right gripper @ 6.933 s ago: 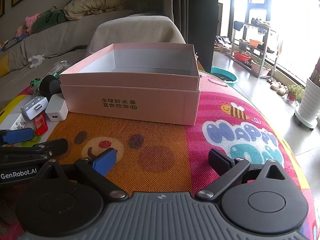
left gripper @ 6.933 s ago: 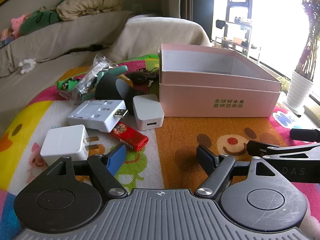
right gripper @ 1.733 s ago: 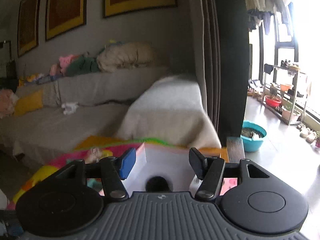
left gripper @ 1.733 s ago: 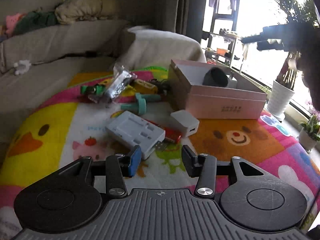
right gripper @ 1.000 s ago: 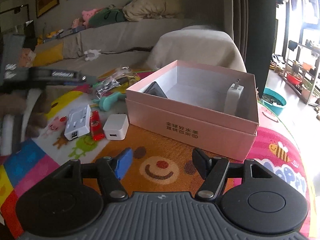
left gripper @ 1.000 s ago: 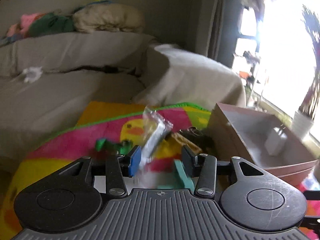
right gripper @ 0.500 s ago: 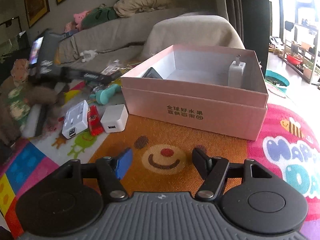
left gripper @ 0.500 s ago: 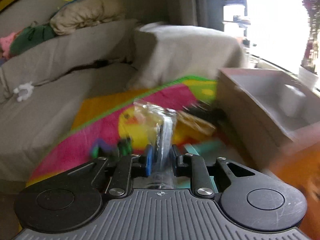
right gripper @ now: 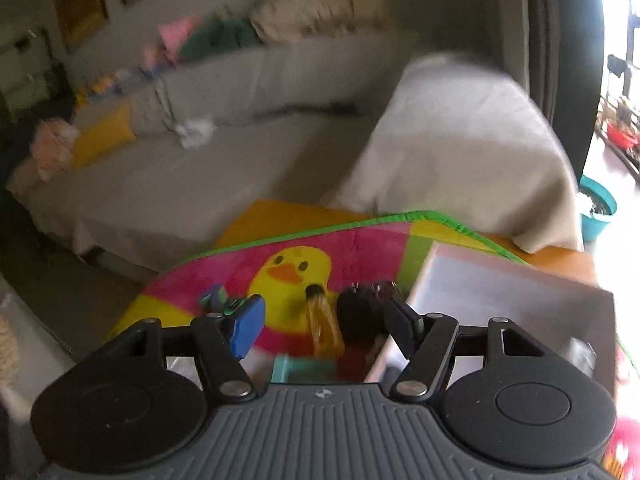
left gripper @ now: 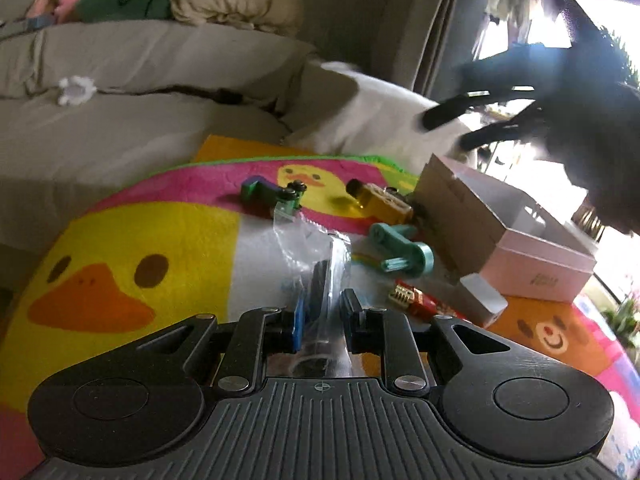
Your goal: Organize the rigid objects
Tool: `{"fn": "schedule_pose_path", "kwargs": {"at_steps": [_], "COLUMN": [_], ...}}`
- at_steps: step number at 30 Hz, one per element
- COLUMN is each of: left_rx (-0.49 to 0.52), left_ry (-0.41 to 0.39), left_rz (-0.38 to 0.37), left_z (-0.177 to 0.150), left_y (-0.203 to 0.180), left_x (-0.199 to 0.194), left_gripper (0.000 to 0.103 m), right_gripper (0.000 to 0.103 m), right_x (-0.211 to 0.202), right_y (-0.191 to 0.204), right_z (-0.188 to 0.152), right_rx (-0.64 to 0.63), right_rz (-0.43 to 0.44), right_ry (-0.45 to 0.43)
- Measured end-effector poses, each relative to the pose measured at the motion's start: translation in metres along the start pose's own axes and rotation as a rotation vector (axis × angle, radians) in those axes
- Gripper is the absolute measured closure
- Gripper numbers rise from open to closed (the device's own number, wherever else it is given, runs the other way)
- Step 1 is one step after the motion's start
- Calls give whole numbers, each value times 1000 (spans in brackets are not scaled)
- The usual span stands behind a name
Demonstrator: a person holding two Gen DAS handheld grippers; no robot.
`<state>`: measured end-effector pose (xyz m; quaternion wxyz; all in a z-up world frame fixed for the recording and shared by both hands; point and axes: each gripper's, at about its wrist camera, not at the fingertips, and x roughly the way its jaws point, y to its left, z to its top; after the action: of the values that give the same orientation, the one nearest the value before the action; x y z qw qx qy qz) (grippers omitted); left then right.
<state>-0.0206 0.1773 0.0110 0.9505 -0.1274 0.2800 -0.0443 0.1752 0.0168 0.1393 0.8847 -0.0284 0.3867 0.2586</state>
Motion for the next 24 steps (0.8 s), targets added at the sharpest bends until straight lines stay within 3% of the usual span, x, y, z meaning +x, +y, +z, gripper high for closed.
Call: {"fn": "schedule_pose_path", "kwargs": {"at_steps": [2, 4, 5, 12, 17, 19, 24], "left_rx": [-16, -24, -27, -77, -98, -106, -109], "left_ry": [-3, 4, 8, 9, 2, 0, 0], "left_rz": [-8, -12, -11, -34, -33, -34, -30], "left_z": [1, 1, 0, 0, -1, -2, -2], "left_y": [1, 3, 4, 11, 13, 15, 15], "left_x": [1, 2, 3, 3, 2, 1, 1], "left_gripper": [80, 78, 78, 77, 77, 77, 77], "right_gripper": [39, 70, 75, 80, 87, 93, 94], "right_x": [40, 75, 90, 168, 172, 164, 131], "right_y": [5, 10, 10, 13, 17, 23, 44], "right_z": [21, 33, 37, 47, 35, 26, -9], "right_rx": [20, 26, 17, -67, -94, -106, -158], "right_rz": [-48, -129, -164, -391, -369, -332, -250], "right_ry": [88, 144, 171, 289, 335, 369, 426]}}
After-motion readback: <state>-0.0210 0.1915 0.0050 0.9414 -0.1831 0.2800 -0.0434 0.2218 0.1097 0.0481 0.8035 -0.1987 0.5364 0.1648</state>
